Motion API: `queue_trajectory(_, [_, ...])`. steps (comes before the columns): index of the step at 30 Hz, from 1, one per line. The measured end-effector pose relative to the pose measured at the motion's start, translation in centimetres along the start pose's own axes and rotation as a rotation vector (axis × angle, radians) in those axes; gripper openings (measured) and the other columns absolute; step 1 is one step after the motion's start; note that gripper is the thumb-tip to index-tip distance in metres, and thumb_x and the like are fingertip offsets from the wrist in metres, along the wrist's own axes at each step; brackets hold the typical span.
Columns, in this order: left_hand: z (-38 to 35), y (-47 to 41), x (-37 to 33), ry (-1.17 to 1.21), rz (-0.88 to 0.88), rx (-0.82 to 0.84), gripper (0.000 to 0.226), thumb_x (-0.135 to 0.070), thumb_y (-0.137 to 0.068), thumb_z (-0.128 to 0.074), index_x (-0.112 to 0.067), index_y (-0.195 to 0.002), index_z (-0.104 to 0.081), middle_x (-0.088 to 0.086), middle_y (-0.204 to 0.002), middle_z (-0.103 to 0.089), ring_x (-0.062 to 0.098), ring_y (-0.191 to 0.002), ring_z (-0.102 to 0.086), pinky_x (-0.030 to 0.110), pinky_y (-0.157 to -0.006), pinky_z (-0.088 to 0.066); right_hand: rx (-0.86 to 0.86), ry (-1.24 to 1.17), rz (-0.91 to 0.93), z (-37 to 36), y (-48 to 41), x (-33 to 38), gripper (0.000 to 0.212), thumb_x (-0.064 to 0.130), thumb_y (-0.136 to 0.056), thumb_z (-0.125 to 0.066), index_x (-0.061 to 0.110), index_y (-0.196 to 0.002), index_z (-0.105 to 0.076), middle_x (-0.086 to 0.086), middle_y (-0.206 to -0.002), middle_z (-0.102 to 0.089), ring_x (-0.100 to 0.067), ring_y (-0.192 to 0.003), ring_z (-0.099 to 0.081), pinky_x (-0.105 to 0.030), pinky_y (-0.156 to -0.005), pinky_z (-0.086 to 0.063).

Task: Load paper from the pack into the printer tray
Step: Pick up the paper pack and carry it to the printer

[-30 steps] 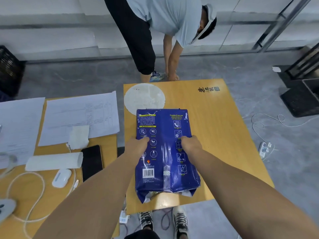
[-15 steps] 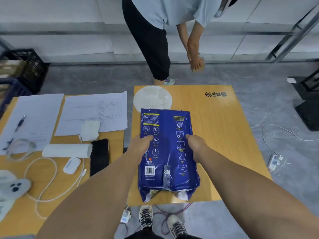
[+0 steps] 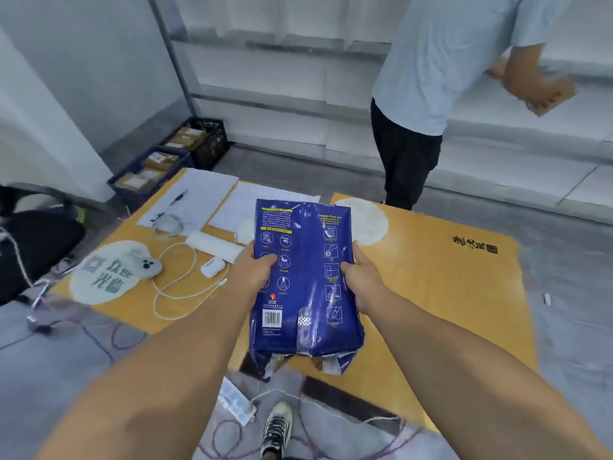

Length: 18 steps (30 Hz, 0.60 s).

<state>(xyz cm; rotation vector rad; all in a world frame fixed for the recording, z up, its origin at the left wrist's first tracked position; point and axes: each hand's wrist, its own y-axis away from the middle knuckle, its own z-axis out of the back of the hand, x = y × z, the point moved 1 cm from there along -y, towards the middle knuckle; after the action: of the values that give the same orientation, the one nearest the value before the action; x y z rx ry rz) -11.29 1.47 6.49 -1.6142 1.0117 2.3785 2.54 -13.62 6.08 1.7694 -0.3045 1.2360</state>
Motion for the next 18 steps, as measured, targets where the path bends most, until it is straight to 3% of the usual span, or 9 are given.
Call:
queue_trajectory(2, [2.5, 1.7, 0.1, 0.061, -0.018, -0.054, 0.025, -0.028, -0.091, -0.063, -0.035, -0.114, -0.055, 0.004, -0.106, -0.075, 0.029, -0.090, -0.075, 0.052, -0.086, -0.059, 0.076, 0.016, 0.048, -2.1, 1.0, 0.6, 0.037, 0.012, -0.096, -0.055, 0.048, -0.099, -0.061, 0.000, -0.088, -0.076, -0.025, -0.077, -0.072, -0.051, -0.082, -0.060])
queue_trajectory(5, [7.3, 3.6, 1.7, 0.113, -0.064, -0.160, 0.033, -0.026, -0.090, -0.060, -0.038, -0.120, -0.054, 0.005, -0.109, -0.075, 0.030, -0.089, -0.075, 0.056, -0.084, -0.060, 0.173, 0.084, 0.093, -6.3, 2.4, 0.9, 0.054, 0.005, -0.096, -0.049, 0.053, -0.121, -0.055, -0.003, -0.093, -0.076, -0.027, -0.079, -0.072, -0.055, -0.080, -0.059])
queue_trajectory(9, [14.0, 7.1, 4.2, 0.161, -0.112, -0.347, 0.046, -0.018, -0.094, -0.055, -0.042, -0.133, -0.050, 0.002, -0.107, -0.076, 0.029, -0.088, -0.075, 0.052, -0.080, -0.061, 0.333, 0.162, 0.127, -12.6, 5.2, 0.9, 0.058, 0.002, -0.097, -0.048, 0.056, -0.118, -0.045, 0.002, -0.087, -0.072, -0.021, -0.071, -0.070, -0.045, -0.074, -0.061])
queue_trajectory(13, [20.5, 11.0, 7.6, 0.207, -0.117, -0.551, 0.044, -0.014, -0.094, -0.054, -0.042, -0.128, -0.053, -0.001, -0.101, -0.076, 0.023, -0.083, -0.074, 0.045, -0.079, -0.061, 0.490, 0.287, 0.110, -19.8, 8.5, -0.6, 0.054, 0.011, -0.096, -0.056, 0.055, -0.125, -0.046, -0.004, -0.096, -0.075, -0.026, -0.084, -0.074, -0.053, -0.080, -0.060])
queue_trajectory(18, [28.8, 16.6, 13.0, 0.368, -0.029, -0.735, 0.037, -0.012, -0.097, -0.056, -0.034, -0.126, -0.055, 0.000, -0.100, -0.075, 0.023, -0.081, -0.076, 0.044, -0.073, -0.063, 0.706, 0.450, 0.136, -29.4, 13.8, -4.2, 0.041, 0.012, -0.096, -0.053, 0.053, -0.100, -0.055, -0.005, -0.097, -0.076, -0.028, -0.087, -0.074, -0.054, -0.081, -0.060])
